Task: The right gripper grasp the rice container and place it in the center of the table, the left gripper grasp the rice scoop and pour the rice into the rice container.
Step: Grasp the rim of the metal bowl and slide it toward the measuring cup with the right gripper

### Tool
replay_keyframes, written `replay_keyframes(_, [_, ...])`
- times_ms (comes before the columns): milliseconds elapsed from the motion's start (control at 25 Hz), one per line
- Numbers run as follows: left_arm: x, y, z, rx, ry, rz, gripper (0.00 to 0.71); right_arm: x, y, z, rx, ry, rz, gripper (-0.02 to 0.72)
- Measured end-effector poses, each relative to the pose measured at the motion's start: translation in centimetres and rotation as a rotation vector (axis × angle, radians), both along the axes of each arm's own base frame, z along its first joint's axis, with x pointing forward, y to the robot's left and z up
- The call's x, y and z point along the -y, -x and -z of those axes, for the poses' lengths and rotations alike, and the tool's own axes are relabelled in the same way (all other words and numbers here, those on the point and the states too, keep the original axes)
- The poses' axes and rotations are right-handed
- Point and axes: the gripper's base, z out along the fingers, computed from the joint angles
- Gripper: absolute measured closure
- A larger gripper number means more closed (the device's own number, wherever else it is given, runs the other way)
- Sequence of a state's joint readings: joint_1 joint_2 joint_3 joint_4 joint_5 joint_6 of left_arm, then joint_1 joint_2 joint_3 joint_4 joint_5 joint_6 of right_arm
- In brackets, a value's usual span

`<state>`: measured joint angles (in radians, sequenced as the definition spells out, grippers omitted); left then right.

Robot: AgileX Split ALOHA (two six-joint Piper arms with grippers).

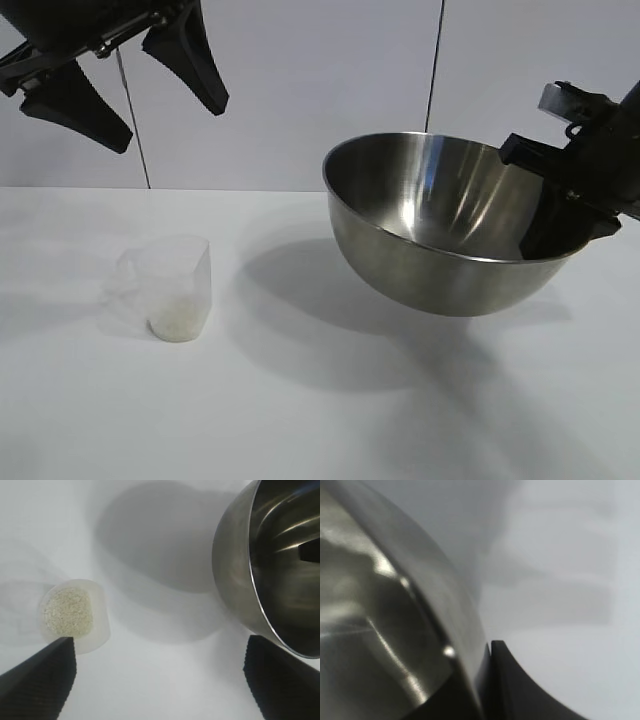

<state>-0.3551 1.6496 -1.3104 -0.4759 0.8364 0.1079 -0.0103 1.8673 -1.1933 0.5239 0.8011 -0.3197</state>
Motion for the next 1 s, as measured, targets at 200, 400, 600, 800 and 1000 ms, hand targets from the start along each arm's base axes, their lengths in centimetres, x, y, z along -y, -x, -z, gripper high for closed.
replay_keyframes(200, [0.0,0.0,0.0,-0.001,0.000,0.000,0.053,-3.5,0.5,0.0,0.001,0.002,-0.105,0.693])
replay_keyframes(400, [0.0,0.0,0.0,-0.001,0.000,0.000,0.053,-6.1,1.1,0.1,-0.002,0.024,-0.182,0.693])
replay_keyframes(600, [0.0,0.0,0.0,-0.001,0.000,0.000,0.053,-6.2,1.2,0.2,-0.005,0.058,-0.214,0.693])
replay_keyframes(800, [0.0,0.0,0.0,-0.001,0.000,0.000,0.053,-6.2,1.0,1.2,-0.024,0.069,-0.213,0.693])
replay_keyframes(1000, [0.0,0.0,0.0,-0.001,0.000,0.000,0.053,-6.1,0.7,2.9,-0.049,0.076,-0.206,0.693])
